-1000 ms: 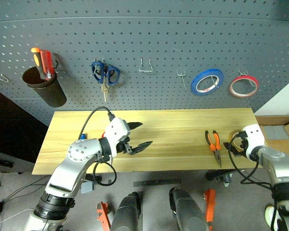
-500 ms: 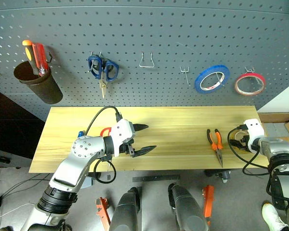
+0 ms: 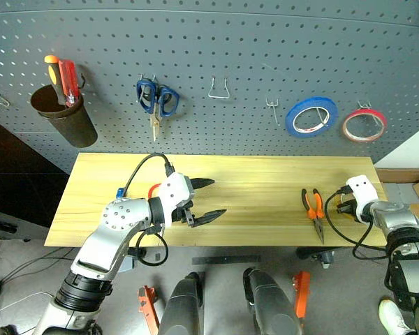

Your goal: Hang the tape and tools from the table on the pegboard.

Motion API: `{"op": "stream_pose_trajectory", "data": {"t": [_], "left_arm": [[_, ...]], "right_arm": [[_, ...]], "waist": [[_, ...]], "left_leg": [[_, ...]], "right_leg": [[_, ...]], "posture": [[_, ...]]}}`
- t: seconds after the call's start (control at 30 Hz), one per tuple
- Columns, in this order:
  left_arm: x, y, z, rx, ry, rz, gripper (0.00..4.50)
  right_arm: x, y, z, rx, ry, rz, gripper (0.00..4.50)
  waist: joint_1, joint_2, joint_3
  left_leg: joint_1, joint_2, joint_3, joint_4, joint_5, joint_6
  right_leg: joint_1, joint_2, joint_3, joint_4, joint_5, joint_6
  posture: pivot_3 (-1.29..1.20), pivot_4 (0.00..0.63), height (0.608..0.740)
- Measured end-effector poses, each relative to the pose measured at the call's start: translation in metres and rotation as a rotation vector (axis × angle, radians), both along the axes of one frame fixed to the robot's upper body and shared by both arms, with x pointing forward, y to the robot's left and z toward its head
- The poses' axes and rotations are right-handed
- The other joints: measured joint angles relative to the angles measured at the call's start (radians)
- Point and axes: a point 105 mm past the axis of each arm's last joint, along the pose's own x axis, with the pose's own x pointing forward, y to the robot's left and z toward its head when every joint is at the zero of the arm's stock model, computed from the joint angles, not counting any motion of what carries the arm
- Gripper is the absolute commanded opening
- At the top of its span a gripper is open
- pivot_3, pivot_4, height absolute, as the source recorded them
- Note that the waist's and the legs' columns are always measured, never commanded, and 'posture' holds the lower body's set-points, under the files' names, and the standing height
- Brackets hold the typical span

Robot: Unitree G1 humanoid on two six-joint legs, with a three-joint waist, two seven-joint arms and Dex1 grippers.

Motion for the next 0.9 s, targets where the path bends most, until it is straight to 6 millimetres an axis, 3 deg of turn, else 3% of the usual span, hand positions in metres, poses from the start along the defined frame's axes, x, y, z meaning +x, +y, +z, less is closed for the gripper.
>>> {"op": "stream_pose_trajectory", "data": {"t": [0.13, 0.2, 0.33, 0.47, 0.57, 0.63, 0.73, 0.8, 0.9], "left_arm": [[0.000, -0.003, 0.002, -0.021, -0.009, -0.008, 4.03], [0.002, -0.003, 0.004, -0.034, -0.015, -0.005, 4.03], [0.007, -0.005, 0.015, -0.104, -0.028, 0.006, 4.03], [0.014, 0.000, 0.014, -0.129, -0.015, 0.034, 4.03], [0.019, 0.004, 0.018, -0.158, -0.020, 0.065, 4.03], [0.022, 0.006, 0.025, -0.198, -0.033, 0.084, 4.03], [0.028, 0.013, 0.035, -0.230, -0.060, 0.129, 4.03], [0.031, 0.018, 0.038, -0.246, -0.070, 0.161, 4.03], [0.035, 0.025, 0.040, -0.256, -0.076, 0.195, 4.03]], "right_arm": [[-0.027, -0.004, 0.000, -0.070, -0.006, 0.073, 0.13], [-0.038, 0.002, 0.012, -0.099, -0.038, 0.114, 0.13], [-0.058, 0.034, 0.056, -0.184, -0.185, 0.193, 0.13], [-0.069, 0.084, 0.099, -0.299, -0.385, 0.291, 0.13], [-0.072, 0.119, 0.120, -0.366, -0.534, 0.335, 0.13], [-0.072, 0.153, 0.134, -0.400, -0.657, 0.408, 0.13], [-0.063, 0.188, 0.167, -0.445, -0.860, 0.471, 0.13], [-0.059, 0.199, 0.183, -0.467, -0.949, 0.486, 0.13], [-0.046, 0.208, 0.186, -0.465, -0.976, 0.499, 0.13]], "waist": [[0.005, 0.004, -0.001], [0.002, 0.005, -0.001], [-0.012, 0.008, -0.002], [-0.017, 0.008, -0.002], [-0.017, 0.008, -0.002], [-0.020, 0.008, -0.002], [-0.023, 0.008, -0.002], [-0.021, 0.007, -0.002], [-0.015, 0.007, -0.002]], "left_leg": [[-0.007, -0.002, -0.003, 0.001, 0.000, 0.000], [-0.012, -0.003, -0.004, 0.002, 0.000, 0.000], [-0.013, -0.003, -0.004, 0.007, 0.000, 0.000], [-0.011, -0.002, -0.003, 0.008, 0.001, -0.002], [-0.010, -0.002, -0.002, 0.008, 0.002, -0.003], [-0.010, -0.001, -0.002, 0.008, 0.002, -0.003], [-0.010, -0.002, -0.002, 0.007, 0.002, -0.003], [-0.010, -0.002, -0.003, 0.007, 0.002, -0.004], [-0.011, -0.003, -0.004, 0.007, 0.002, -0.004]], "right_leg": [[-0.007, -0.002, -0.001, 0.003, 0.000, 0.000], [-0.012, -0.003, 0.001, 0.005, 0.000, 0.001], [-0.014, -0.003, 0.002, 0.011, -0.002, 0.006], [-0.014, 0.000, 0.002, 0.013, -0.003, 0.008], [-0.013, 0.000, 0.002, 0.013, -0.003, 0.009], [-0.014, -0.001, 0.002, 0.013, -0.003, 0.009], [-0.014, -0.001, 0.003, 0.013, -0.003, 0.009], [-0.014, -0.001, 0.001, 0.013, -0.002, 0.008], [-0.014, -0.002, 0.000, 0.013, 0.000, 0.003]], "posture": [[-0.15, 0.281, 0.740], [-0.16, 0.284, 0.740], [-0.19, 0.288, 0.740], [-0.20, 0.290, 0.740], [-0.19, 0.290, 0.740], [-0.19, 0.287, 0.740], [-0.18, 0.281, 0.740], [-0.16, 0.278, 0.740], [-0.15, 0.274, 0.740]]}}
